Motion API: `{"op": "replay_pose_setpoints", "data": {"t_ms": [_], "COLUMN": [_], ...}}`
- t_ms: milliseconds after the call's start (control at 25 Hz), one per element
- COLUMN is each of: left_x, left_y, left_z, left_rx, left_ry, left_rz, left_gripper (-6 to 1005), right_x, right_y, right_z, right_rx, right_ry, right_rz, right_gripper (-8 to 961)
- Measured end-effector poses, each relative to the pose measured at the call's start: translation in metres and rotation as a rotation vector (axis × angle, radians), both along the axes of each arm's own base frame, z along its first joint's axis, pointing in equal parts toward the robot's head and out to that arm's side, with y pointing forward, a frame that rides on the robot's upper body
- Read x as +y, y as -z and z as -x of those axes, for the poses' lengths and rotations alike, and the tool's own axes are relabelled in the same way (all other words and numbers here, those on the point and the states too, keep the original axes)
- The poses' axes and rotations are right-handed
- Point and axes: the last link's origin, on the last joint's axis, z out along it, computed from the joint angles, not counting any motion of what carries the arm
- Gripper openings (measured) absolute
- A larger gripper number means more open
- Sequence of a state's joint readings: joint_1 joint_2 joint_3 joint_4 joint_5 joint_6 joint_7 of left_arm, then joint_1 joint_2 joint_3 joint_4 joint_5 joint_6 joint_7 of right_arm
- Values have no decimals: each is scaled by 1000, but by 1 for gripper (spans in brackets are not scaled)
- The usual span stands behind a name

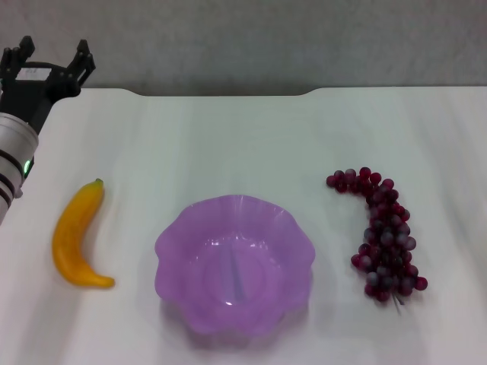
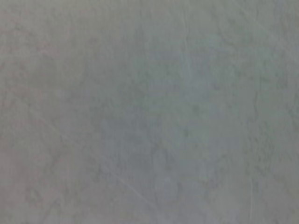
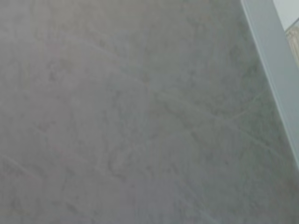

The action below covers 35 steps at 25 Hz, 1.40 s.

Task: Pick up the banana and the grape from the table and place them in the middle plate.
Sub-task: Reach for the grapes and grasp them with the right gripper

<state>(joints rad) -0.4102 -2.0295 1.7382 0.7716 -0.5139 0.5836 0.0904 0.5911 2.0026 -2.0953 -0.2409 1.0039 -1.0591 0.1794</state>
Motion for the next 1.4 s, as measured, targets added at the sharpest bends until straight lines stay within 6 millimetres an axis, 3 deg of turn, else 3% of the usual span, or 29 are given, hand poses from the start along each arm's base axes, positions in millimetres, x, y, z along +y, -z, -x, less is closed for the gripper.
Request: {"op": "replay_pose_setpoints", "data": {"t_ms": [720,1000,1200,1400], "left_x": [0,1,0,-2], "left_y": [-4,-3,-3,-3], "left_z": [2,0,2,8], "left_rx": [-1,-2,-2,2], "left_ry": [-3,0,-4,-23], "left_rz": [-10,-10,-9,-5], "left_gripper": [877,876,876,876], "right_x": [8,13,17,22], "right_y": [14,18,32,52], "right_z": [14,10,9,20], "right_rx": [-87,-82,-59,3], "right_ry": [-53,-4,41,75], "right_rz": [95,133,211,325], "right_gripper": [756,756,756,756]}}
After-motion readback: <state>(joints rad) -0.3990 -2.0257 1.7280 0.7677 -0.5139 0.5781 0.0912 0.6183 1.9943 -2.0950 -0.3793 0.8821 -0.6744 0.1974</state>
